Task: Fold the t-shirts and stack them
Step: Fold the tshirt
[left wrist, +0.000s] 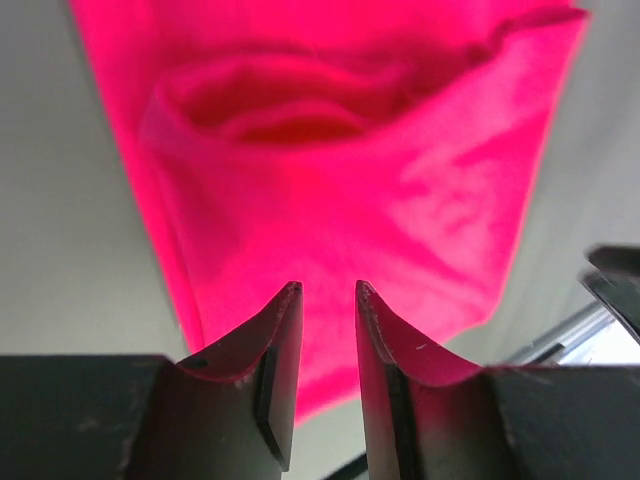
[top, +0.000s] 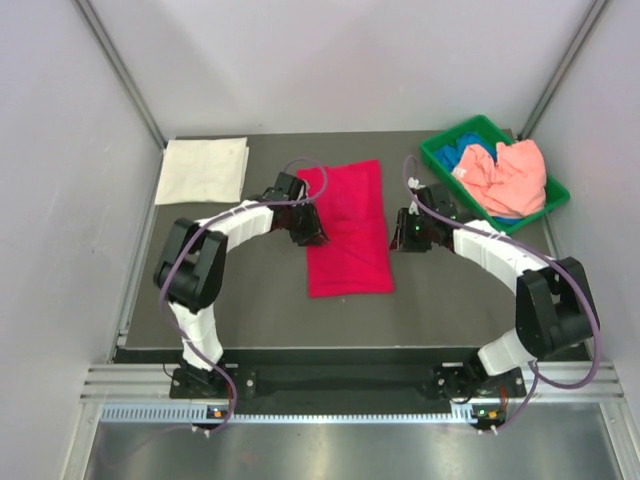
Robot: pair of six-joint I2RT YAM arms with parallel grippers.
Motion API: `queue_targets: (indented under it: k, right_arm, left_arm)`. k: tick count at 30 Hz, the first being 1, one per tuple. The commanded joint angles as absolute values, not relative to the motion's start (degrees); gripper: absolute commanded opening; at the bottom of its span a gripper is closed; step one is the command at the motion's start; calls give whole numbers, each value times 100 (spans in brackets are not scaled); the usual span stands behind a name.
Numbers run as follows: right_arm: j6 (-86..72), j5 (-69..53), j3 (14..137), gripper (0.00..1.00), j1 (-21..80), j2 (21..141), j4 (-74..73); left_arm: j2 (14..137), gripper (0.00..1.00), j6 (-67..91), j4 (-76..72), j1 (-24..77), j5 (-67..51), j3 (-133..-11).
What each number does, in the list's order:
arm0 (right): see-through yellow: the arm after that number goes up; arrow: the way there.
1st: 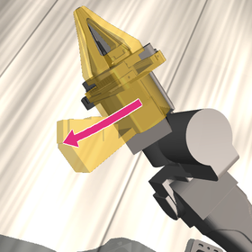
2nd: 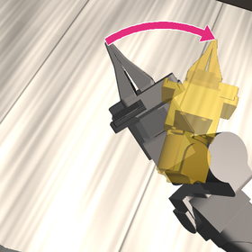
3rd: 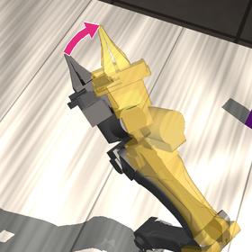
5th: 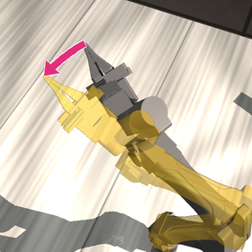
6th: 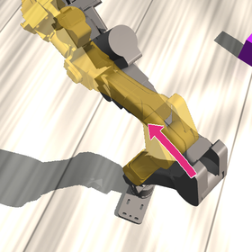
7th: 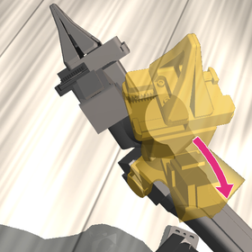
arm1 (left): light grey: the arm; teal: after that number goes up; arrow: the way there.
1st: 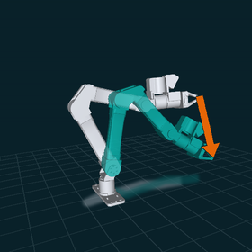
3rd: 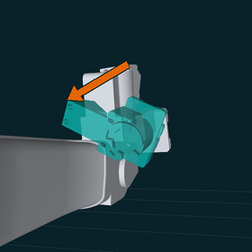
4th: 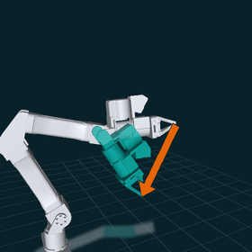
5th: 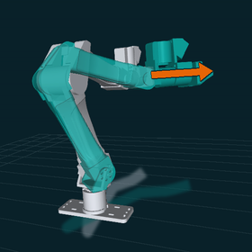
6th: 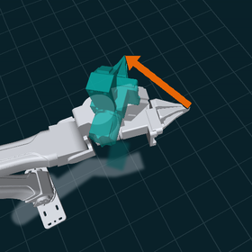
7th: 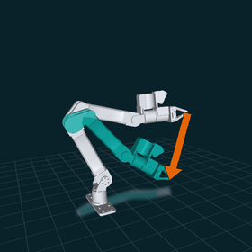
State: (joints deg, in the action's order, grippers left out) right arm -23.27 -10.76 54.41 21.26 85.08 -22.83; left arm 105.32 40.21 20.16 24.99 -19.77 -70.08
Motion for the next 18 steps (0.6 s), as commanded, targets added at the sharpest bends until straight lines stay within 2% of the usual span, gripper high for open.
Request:
queue_targets:
  k: [1,8,11,18]
  right_arm:
    - [-2171,-1046,5757,31,2118,8692,-2329]
    - [-1715,-1413,6072,34,2004,9315,-1469]
    - [-1530,-1756,6521,41,1881,9913,-1372]
    - [-1125,-1855,7531,42,1784,10994,-1599]
  left_arm:
    - [11003,33,3806,1767,2408,-1917,-7619]
    - [11785,33,3709,1907,2136,-1547,-8577]
    - [11953,32,3700,1960,2101,-1547,-8552]
    - [12041,32,3656,1890,2074,-1398,-8420]
